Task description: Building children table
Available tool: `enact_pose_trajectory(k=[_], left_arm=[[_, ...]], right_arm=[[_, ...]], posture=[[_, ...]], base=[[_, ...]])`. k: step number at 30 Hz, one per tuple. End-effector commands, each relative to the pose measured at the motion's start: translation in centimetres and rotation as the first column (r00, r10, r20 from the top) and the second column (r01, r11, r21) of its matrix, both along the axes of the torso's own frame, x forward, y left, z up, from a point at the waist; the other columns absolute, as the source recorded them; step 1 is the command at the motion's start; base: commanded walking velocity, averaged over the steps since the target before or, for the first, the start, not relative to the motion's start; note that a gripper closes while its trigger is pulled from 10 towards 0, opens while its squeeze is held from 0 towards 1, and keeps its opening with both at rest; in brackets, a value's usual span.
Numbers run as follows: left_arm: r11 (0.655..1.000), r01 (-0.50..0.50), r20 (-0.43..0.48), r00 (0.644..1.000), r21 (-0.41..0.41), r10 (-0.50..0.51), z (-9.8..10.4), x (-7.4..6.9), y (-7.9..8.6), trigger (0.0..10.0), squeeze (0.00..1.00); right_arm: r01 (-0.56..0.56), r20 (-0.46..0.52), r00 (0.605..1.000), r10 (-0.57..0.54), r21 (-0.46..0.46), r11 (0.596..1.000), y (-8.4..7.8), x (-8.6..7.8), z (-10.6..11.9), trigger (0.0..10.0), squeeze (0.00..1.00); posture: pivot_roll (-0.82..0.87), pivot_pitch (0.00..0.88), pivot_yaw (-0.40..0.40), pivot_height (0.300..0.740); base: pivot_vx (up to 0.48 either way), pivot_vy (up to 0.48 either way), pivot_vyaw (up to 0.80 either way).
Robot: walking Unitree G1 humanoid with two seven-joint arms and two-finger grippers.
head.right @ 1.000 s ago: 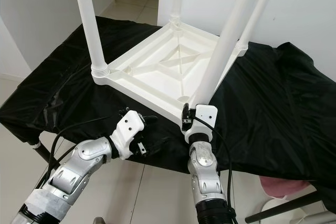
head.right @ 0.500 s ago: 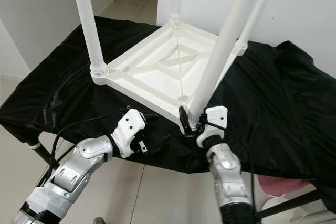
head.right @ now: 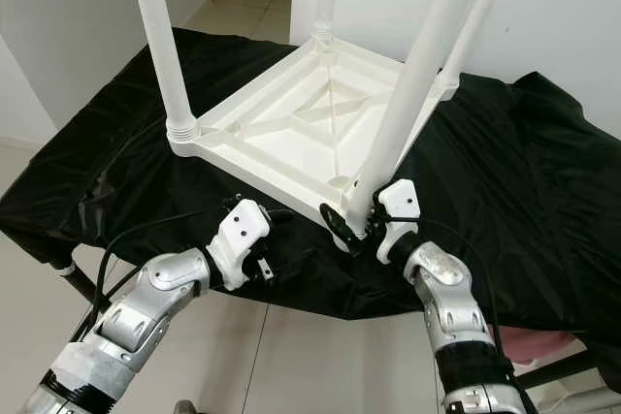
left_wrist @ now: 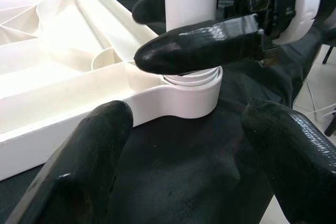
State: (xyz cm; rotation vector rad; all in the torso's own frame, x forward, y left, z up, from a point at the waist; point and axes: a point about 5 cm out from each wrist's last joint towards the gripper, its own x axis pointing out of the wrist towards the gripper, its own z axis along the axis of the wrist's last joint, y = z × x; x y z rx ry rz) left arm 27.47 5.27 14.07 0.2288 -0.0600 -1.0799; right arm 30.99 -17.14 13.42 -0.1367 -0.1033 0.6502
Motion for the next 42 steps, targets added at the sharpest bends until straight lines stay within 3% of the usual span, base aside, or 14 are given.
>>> enact_pose_trajectory(k=[1,2,15,16,23,25,29,32,35,37,38,39,41,42], left_arm=[[0.999,0.041,0.001,0.999,0.016,-0.041,0.0,-0.1,-0.1,10.0,0.00],[0.999,0.040,0.002,0.999,0.015,-0.040,0.0,0.0,-0.1,10.0,0.00],[0.999,0.042,0.007,0.999,0.013,-0.042,0.2,0.2,-0.2,10.0,0.00],[0.999,0.044,0.008,0.999,0.013,-0.044,0.2,0.3,-0.3,10.0,0.00],[0.999,0.050,0.005,0.999,0.011,-0.050,0.2,0.2,-0.4,10.0,0.00],[0.999,0.053,0.002,0.999,0.013,-0.053,0.1,0.1,-0.5,10.0,0.00],[0.999,0.053,-0.002,0.999,0.011,-0.053,0.0,0.1,-0.4,10.0,0.00],[0.998,0.057,-0.005,0.998,0.013,-0.057,0.0,0.0,-0.4,10.0,0.00],[0.998,0.058,-0.007,0.998,0.014,-0.058,-0.1,0.0,-0.4,10.0,0.00],[0.998,0.060,-0.009,0.998,0.011,-0.060,-0.1,0.0,-0.5,10.0,0.00],[0.998,0.060,-0.009,0.998,0.011,-0.060,-0.1,0.0,-0.5,10.0,0.00],[0.998,0.066,-0.011,0.998,0.012,-0.066,-0.1,-0.1,-0.6,10.0,0.00],[0.997,0.070,-0.012,0.997,0.012,-0.070,-0.1,-0.1,-0.7,10.0,0.00],[0.997,0.070,-0.012,0.997,0.012,-0.070,-0.1,-0.1,-0.7,10.0,0.00]], right_arm=[[-0.020,-0.023,1.000,0.019,-0.018,1.000,0.0,0.0,-0.7,2.0,0.00],[-0.018,-0.029,0.999,0.018,-0.024,1.000,-0.1,-0.1,-0.8,0.0,0.00],[-0.030,-0.072,0.997,0.029,-0.023,0.999,-0.7,-0.2,-1.8,0.0,0.00],[-0.024,-0.076,0.997,0.023,-0.009,1.000,-0.6,-0.2,-1.9,10.0,0.00],[0.063,-0.053,0.997,-0.060,0.045,0.997,-0.8,-0.3,-1.9,10.0,0.00],[0.224,-0.048,0.974,-0.220,0.100,0.970,-1.5,-0.3,-1.9,10.0,0.00],[0.261,-0.057,0.965,-0.256,0.125,0.957,-1.5,-0.3,-1.9,10.0,0.00],[0.368,-0.055,0.930,-0.364,0.146,0.918,-1.5,-0.5,-1.9,10.0,0.00],[0.482,-0.077,0.875,-0.477,0.218,0.849,-1.5,-0.7,-1.8,10.0,0.00],[0.596,-0.109,0.801,-0.589,0.244,0.765,-1.1,-1.0,-2.2,10.0,0.00],[0.596,-0.109,0.801,-0.589,0.244,0.765,-1.1,-1.0,-2.2,10.0,0.00],[0.699,-0.160,0.714,-0.682,0.223,0.679,-0.3,-1.4,-3.0,10.0,0.00],[0.776,-0.172,0.630,-0.757,0.188,0.602,0.2,-1.6,-3.4,10.0,0.00],[0.776,-0.172,0.630,-0.757,0.188,0.602,0.2,-1.6,-3.4,10.0,0.00]], posture=[[0.02,0.075,-0.045,0.740],[0.02,0.077,-0.046,0.740],[0.00,0.074,-0.038,0.740],[0.00,0.074,-0.035,0.740],[-0.01,0.078,-0.030,0.740],[-0.01,0.079,-0.029,0.740],[-0.01,0.082,-0.026,0.740],[-0.01,0.085,-0.027,0.740],[-0.01,0.085,-0.027,0.740],[-0.02,0.088,-0.025,0.740],[-0.02,0.088,-0.025,0.740],[-0.02,0.087,-0.023,0.740],[-0.02,0.084,-0.025,0.740],[-0.02,0.084,-0.025,0.740]], base=[[0.000,0.000,0.00],[0.000,0.000,0.00],[0.000,0.000,0.00],[0.000,0.000,0.00],[0.000,0.000,0.00],[0.000,0.000,0.00],[0.000,0.000,0.00],[0.000,0.000,0.00],[0.000,0.000,0.00],[0.000,0.000,0.00],[0.000,0.000,0.00],[0.000,0.000,0.00],[0.000,0.000,0.00],[0.000,0.000,0.00]])
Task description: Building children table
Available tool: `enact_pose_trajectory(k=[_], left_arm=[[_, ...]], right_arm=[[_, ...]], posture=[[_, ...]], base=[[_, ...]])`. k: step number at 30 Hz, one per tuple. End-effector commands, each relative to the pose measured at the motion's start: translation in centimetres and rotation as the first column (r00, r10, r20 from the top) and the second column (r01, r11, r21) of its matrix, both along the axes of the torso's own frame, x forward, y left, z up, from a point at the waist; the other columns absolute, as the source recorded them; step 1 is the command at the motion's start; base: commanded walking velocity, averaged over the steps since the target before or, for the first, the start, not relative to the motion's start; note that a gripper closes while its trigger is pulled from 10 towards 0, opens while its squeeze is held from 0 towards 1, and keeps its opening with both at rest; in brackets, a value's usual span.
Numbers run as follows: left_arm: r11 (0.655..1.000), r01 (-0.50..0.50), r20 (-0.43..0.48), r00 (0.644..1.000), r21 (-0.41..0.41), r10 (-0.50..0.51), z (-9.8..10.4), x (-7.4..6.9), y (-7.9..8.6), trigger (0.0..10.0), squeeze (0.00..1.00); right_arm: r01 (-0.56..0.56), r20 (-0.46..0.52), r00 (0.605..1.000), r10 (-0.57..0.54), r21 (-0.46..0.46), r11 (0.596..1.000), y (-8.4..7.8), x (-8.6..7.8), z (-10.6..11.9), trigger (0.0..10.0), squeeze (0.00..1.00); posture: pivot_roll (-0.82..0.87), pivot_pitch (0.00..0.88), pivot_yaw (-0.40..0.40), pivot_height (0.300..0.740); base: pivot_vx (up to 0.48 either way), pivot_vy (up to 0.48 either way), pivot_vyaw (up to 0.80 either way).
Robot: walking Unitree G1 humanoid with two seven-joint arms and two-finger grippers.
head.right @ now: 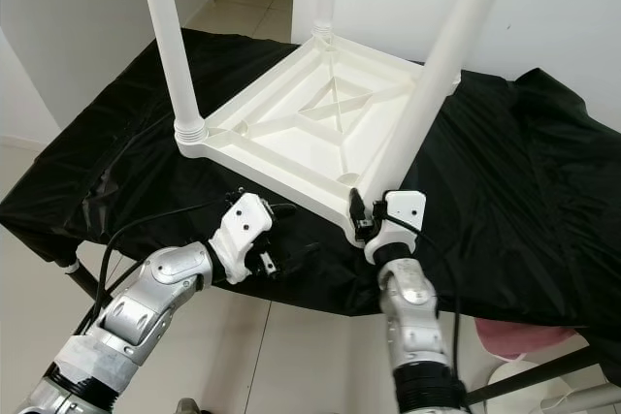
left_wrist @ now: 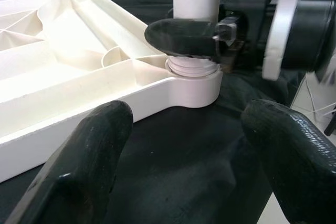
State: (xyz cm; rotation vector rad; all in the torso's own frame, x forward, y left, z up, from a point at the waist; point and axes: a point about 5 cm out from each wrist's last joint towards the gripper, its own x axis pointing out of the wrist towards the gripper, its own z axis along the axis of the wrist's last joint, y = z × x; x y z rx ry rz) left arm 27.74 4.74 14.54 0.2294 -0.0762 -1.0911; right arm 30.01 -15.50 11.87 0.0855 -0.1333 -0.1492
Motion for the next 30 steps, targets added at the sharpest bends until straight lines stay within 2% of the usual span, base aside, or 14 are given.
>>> enact_pose_trajectory(k=[1,3,4,5,7,10,15,16,17,18,25,29,30], left_arm=[[0.998,0.058,-0.024,0.998,0.019,-0.057,-0.6,-0.4,-0.2,10.0,0.00],[0.998,0.058,-0.024,0.998,0.018,-0.057,-0.6,-0.4,-0.2,10.0,0.00],[0.998,0.058,-0.022,0.998,0.018,-0.058,-0.6,-0.4,-0.2,10.0,0.00],[0.998,0.058,-0.022,0.998,0.018,-0.058,-0.6,-0.4,-0.2,10.0,0.00],[0.998,0.060,-0.021,0.998,0.018,-0.060,-0.5,-0.4,-0.3,10.0,0.00],[0.998,0.061,-0.020,0.998,0.019,-0.061,-0.6,-0.4,-0.3,10.0,0.00],[0.998,0.062,-0.019,0.998,0.022,-0.062,-0.5,-0.4,-0.2,10.0,0.00],[0.998,0.061,-0.018,0.998,0.023,-0.060,-0.5,-0.5,-0.2,10.0,0.00],[0.998,0.059,-0.017,0.998,0.023,-0.059,-0.6,-0.5,-0.2,10.0,0.00],[0.998,0.058,-0.017,0.998,0.024,-0.058,-0.6,-0.5,-0.2,10.0,0.00],[0.999,0.040,0.007,0.999,0.032,-0.040,-0.8,-0.6,-0.1,10.0,0.00],[0.999,-0.002,0.030,1.000,0.036,0.001,-1.0,-0.5,0.2,10.0,0.00],[0.999,-0.027,0.025,0.999,0.027,0.026,-1.1,-0.4,0.5,10.0,0.00]], right_arm=[[0.126,-0.102,0.987,-0.125,0.005,0.992,-1.4,-0.7,-1.9,10.0,0.00],[0.162,-0.128,0.979,-0.158,0.015,0.987,-0.9,-0.8,-2.2,10.0,0.00],[0.147,-0.143,0.980,-0.141,0.035,0.988,-0.2,-0.8,-2.4,10.0,0.00],[0.147,-0.143,0.980,-0.141,0.035,0.988,-0.2,-0.8,-2.4,10.0,0.00],[0.087,-0.129,0.988,-0.081,0.046,0.995,0.9,-0.7,-2.1,10.0,0.00],[0.076,-0.108,0.992,-0.072,0.035,0.996,0.9,-0.6,-1.7,10.0,0.00],[0.067,-0.060,0.996,-0.063,0.067,0.995,1.3,-0.7,-1.0,10.0,0.00],[0.057,-0.050,0.997,-0.053,0.070,0.996,1.5,-0.8,-0.9,10.0,0.03],[0.053,-0.041,0.998,-0.050,0.071,0.996,1.6,-0.8,-0.7,10.0,0.64],[0.053,-0.034,0.998,-0.051,0.072,0.996,1.5,-0.9,-0.7,10.0,1.00],[0.041,0.001,0.999,-0.041,0.087,0.995,1.0,-1.1,-0.3,10.0,1.00],[-0.043,0.033,0.999,0.040,0.065,0.997,0.7,-1.5,-0.1,10.0,1.00],[-0.103,0.050,0.994,0.100,0.053,0.993,0.5,-1.8,-0.1,10.0,0.17]], posture=[[-0.02,0.084,-0.025,0.740],[-0.01,0.082,-0.027,0.740],[-0.01,0.079,-0.028,0.740],[-0.01,0.079,-0.028,0.740],[-0.01,0.079,-0.028,0.740],[-0.01,0.074,-0.029,0.740],[0.00,0.069,-0.032,0.740],[0.00,0.067,-0.035,0.740],[0.00,0.067,-0.035,0.740],[0.00,0.067,-0.036,0.740],[0.00,0.063,-0.043,0.740],[0.00,0.061,-0.045,0.740],[0.00,0.060,-0.046,0.740]], base=[[0.000,0.000,0.00],[0.000,0.000,0.00],[0.000,0.000,0.00],[0.000,0.000,0.00],[0.000,0.000,0.00],[0.000,0.000,0.00],[0.000,0.000,0.00],[0.000,0.000,0.00],[0.000,0.000,0.00],[0.000,0.000,0.00],[0.000,0.000,0.00],[0.000,0.000,0.00],[0.000,0.000,0.00]])
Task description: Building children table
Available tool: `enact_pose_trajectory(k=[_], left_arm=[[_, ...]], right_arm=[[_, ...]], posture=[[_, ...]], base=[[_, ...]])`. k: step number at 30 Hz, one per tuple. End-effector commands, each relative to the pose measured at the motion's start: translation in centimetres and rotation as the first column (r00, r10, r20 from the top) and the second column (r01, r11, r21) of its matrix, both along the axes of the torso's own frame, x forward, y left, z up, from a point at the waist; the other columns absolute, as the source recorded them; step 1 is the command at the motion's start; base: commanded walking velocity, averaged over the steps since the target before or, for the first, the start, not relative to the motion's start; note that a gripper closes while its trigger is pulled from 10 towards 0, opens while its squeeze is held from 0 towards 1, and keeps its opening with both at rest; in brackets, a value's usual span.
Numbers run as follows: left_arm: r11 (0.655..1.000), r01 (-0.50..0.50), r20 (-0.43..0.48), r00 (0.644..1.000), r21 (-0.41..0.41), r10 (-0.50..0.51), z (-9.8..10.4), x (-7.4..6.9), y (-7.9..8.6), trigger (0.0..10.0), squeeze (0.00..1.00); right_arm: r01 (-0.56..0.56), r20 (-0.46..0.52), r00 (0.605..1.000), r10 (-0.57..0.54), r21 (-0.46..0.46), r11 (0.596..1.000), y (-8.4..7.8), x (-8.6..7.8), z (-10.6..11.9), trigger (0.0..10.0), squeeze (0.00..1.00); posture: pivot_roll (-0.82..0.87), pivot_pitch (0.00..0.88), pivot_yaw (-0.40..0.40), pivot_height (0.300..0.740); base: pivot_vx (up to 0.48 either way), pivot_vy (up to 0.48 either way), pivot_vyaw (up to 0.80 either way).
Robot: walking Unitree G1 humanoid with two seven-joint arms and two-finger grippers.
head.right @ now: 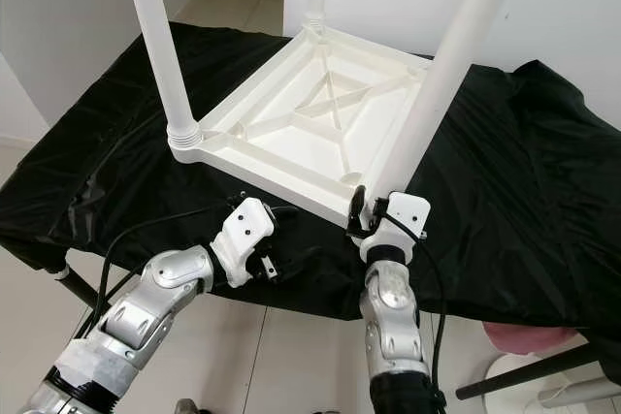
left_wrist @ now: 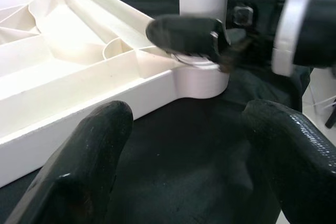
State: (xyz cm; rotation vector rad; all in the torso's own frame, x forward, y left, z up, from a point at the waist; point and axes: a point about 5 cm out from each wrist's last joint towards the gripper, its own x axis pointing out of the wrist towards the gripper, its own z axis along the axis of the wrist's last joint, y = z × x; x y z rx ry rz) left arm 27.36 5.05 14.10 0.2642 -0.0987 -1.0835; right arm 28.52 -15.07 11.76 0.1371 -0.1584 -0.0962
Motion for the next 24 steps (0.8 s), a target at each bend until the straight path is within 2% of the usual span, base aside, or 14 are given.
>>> enact_pose_trajectory(k=[1,2,3,8,11,13,14,15,20,22,23,24], left_arm=[[0.999,-0.043,-0.014,0.999,0.001,0.043,-0.7,0.1,0.4,10.0,0.00],[0.999,-0.043,-0.014,0.999,0.001,0.043,-0.7,0.1,0.4,10.0,0.00],[0.998,-0.065,-0.034,0.997,-0.019,0.064,-0.8,0.1,0.6,10.0,0.00],[0.995,-0.097,-0.013,0.995,-0.026,0.097,-0.8,0.1,1.0,10.0,0.00],[0.995,-0.097,-0.010,0.995,-0.030,0.097,-0.7,0.0,1.0,10.0,0.00],[0.993,-0.109,0.000,0.994,-0.049,0.109,-0.5,0.0,1.0,10.0,0.00],[0.993,-0.109,0.000,0.994,-0.049,0.109,-0.5,0.0,1.0,10.0,0.00],[0.992,-0.114,0.000,0.993,-0.056,0.115,-0.5,0.0,1.0,10.0,0.00],[0.993,-0.099,0.000,0.995,-0.057,0.099,-0.4,-0.3,0.8,10.0,0.00],[0.994,-0.089,0.002,0.996,-0.057,0.089,-0.4,-0.4,0.5,10.0,0.00],[0.994,-0.089,0.002,0.996,-0.057,0.089,-0.4,-0.4,0.5,10.0,0.00],[0.995,-0.086,0.003,0.996,-0.057,0.087,-0.5,-0.5,0.4,10.0,0.00]], right_arm=[[-0.088,0.029,0.996,0.088,-0.005,0.996,-0.1,-0.5,0.0,10.0,0.00],[-0.088,0.029,0.996,0.088,-0.005,0.996,-0.1,-0.5,0.0,10.0,0.00],[-0.129,0.037,0.991,0.130,-0.020,0.991,-0.3,-0.6,0.0,10.0,0.00],[-0.265,0.045,0.962,0.270,-0.093,0.960,-1.2,-0.7,0.0,10.0,0.00],[-0.296,0.041,0.952,0.302,-0.118,0.948,-1.5,-0.7,0.1,10.0,0.00],[-0.373,0.024,0.923,0.383,-0.183,0.910,-2.3,-0.3,0.2,10.0,0.00],[-0.373,0.024,0.923,0.383,-0.183,0.910,-2.3,-0.3,0.2,10.0,0.00],[-0.406,0.003,0.909,0.417,-0.216,0.888,-2.8,0.1,0.3,10.0,0.00],[-0.432,-0.011,0.897,0.443,-0.244,0.868,-3.2,0.7,0.5,10.0,0.00],[-0.477,-0.034,0.873,0.487,-0.273,0.836,-3.4,1.4,0.7,10.0,0.00],[-0.477,-0.034,0.873,0.487,-0.273,0.836,-3.4,1.4,0.7,10.0,0.00],[-0.494,-0.043,0.863,0.503,-0.277,0.824,-3.5,1.8,0.7,8.3,0.00]], posture=[[0.00,0.059,-0.045,0.740],[0.00,0.059,-0.045,0.740],[0.00,0.059,-0.044,0.740],[0.00,0.060,-0.038,0.740],[0.00,0.061,-0.038,0.740],[-0.01,0.063,-0.034,0.740],[-0.01,0.063,-0.034,0.740],[-0.01,0.062,-0.030,0.740],[-0.01,0.064,-0.029,0.740],[-0.01,0.065,-0.028,0.740],[-0.01,0.065,-0.028,0.740],[-0.01,0.066,-0.028,0.740]], base=[[0.000,0.000,0.00],[0.000,0.000,0.00],[0.000,0.000,0.00],[0.000,0.000,0.00],[0.000,0.000,0.00],[0.000,0.000,0.00],[0.000,0.000,0.00],[0.000,0.000,0.00],[0.000,0.000,0.00],[0.000,0.000,0.00],[0.000,0.000,0.00],[0.000,0.000,0.00]])
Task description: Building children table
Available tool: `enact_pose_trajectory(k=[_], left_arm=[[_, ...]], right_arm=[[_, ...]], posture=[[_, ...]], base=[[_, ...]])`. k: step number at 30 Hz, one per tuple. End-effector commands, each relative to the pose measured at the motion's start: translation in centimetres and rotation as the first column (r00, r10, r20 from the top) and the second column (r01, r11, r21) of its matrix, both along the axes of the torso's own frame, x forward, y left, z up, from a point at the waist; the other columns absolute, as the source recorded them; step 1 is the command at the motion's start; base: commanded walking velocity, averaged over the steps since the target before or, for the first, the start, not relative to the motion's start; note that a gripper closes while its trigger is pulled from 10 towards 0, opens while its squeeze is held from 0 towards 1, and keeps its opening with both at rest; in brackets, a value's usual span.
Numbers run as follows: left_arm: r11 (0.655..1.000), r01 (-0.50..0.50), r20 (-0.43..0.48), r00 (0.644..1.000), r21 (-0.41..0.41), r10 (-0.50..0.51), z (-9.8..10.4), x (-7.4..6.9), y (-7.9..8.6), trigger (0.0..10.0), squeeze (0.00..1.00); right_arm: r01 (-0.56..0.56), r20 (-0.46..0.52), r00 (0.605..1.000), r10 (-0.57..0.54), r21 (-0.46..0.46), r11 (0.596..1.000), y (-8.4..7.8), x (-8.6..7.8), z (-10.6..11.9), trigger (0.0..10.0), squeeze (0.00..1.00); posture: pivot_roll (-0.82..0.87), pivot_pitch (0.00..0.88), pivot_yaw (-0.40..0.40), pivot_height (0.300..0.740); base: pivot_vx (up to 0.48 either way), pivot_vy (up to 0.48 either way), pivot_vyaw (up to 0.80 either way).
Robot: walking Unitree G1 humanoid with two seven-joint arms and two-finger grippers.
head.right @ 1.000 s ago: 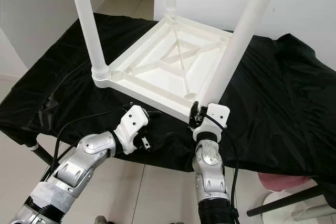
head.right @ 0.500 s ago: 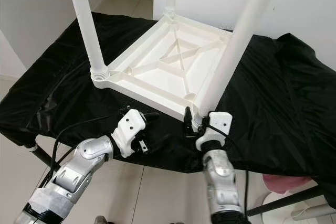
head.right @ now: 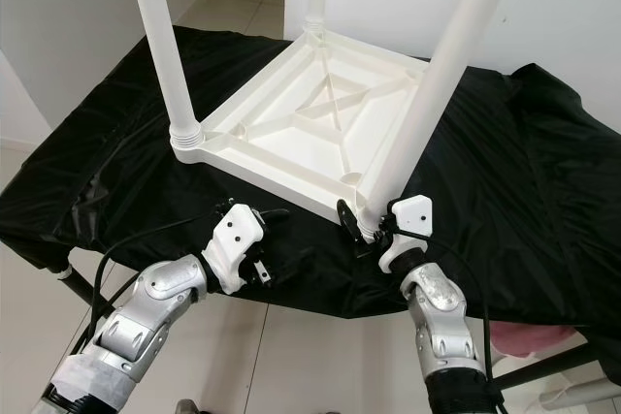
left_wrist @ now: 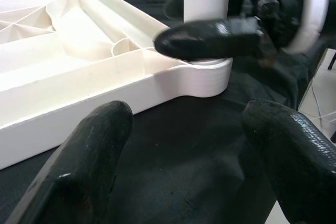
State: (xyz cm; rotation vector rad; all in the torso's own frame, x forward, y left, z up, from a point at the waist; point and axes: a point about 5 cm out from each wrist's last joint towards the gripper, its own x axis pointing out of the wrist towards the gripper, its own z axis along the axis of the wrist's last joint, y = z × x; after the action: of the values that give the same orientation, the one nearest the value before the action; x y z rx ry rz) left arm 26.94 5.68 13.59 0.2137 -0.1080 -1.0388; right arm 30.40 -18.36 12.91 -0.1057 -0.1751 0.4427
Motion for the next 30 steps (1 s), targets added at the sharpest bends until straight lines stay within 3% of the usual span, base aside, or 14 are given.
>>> enact_pose_trajectory(k=[1,2,3,4,5,15,16,18,19,25,28,30], left_arm=[[0.999,-0.043,0.018,0.999,-0.007,0.044,0.0,0.0,-0.3,10.0,0.00],[0.999,-0.043,0.018,0.999,-0.007,0.044,0.0,0.0,-0.3,10.0,0.00],[0.999,-0.042,0.020,0.999,-0.005,0.042,0.0,0.0,-0.4,10.0,0.00],[0.999,-0.042,0.020,0.999,-0.005,0.042,0.0,0.0,-0.4,10.0,0.00],[0.999,-0.040,0.021,0.999,-0.004,0.040,0.0,-0.1,-0.5,10.0,0.00],[0.999,-0.041,0.027,0.999,0.004,0.041,-0.1,-0.3,-0.5,10.0,0.00],[0.999,-0.051,0.024,0.998,0.003,0.051,-0.2,-0.2,-0.4,10.0,0.00],[0.999,-0.054,0.023,0.998,0.002,0.054,-0.2,-0.2,-0.4,10.0,0.00],[0.998,-0.055,0.023,0.998,0.000,0.055,-0.1,-0.1,-0.5,10.0,0.00],[0.998,-0.057,0.022,0.998,0.000,0.057,-0.1,-0.1,-0.5,10.0,0.00],[0.998,-0.067,0.024,0.997,0.003,0.067,-0.1,0.1,-0.2,10.0,0.00],[0.998,-0.070,0.024,0.997,0.003,0.070,-0.1,0.2,-0.1,10.0,0.00]], right_arm=[[-0.023,-0.017,1.000,0.023,-0.007,1.000,-0.2,0.2,-0.4,2.9,0.00],[-0.023,-0.017,1.000,0.023,-0.007,1.000,-0.2,0.2,-0.4,2.9,0.00],[-0.028,-0.020,0.999,0.028,-0.017,0.999,-0.2,0.4,-0.4,0.6,0.00],[-0.028,-0.020,0.999,0.028,-0.017,0.999,-0.2,0.4,-0.4,0.6,0.00],[-0.037,-0.025,0.999,0.036,-0.023,0.999,-0.2,0.6,-0.5,0.0,0.00],[-0.066,-0.057,0.996,0.064,-0.034,0.997,-0.4,0.7,-1.2,0.0,0.00],[-0.044,-0.067,0.997,0.043,-0.020,0.999,-0.5,0.6,-1.4,8.0,0.00],[-0.031,-0.070,0.997,0.030,-0.014,0.999,-0.5,0.5,-1.5,8.0,0.00],[-0.018,-0.075,0.997,0.018,-0.001,1.000,-0.5,0.4,-1.6,10.0,0.00],[0.104,-0.077,0.992,-0.104,0.000,0.995,-0.7,0.4,-1.8,10.0,0.00],[0.284,-0.093,0.956,-0.279,0.040,0.958,-1.0,0.1,-2.0,10.0,0.00],[0.332,-0.093,0.941,-0.327,0.052,0.942,-1.0,0.0,-2.0,10.0,0.00]], posture=[[-0.01,0.066,-0.029,0.740],[-0.01,0.066,-0.029,0.740],[-0.01,0.069,-0.030,0.740],[-0.01,0.069,-0.030,0.740],[0.00,0.070,-0.033,0.740],[0.00,0.082,-0.041,0.740],[0.00,0.092,-0.042,0.740],[0.00,0.092,-0.042,0.740],[0.00,0.095,-0.044,0.740],[0.00,0.100,-0.044,0.740],[0.00,0.102,-0.044,0.740],[0.00,0.102,-0.044,0.740]], base=[[0.000,0.000,0.00],[0.000,0.000,0.00],[0.000,0.000,0.00],[0.000,0.000,0.00],[0.000,0.000,0.00],[0.000,0.000,0.00],[0.000,0.000,0.00],[0.000,0.000,0.00],[0.000,0.000,0.00],[0.000,0.000,0.00],[0.000,0.000,0.00],[0.000,0.000,0.00]])
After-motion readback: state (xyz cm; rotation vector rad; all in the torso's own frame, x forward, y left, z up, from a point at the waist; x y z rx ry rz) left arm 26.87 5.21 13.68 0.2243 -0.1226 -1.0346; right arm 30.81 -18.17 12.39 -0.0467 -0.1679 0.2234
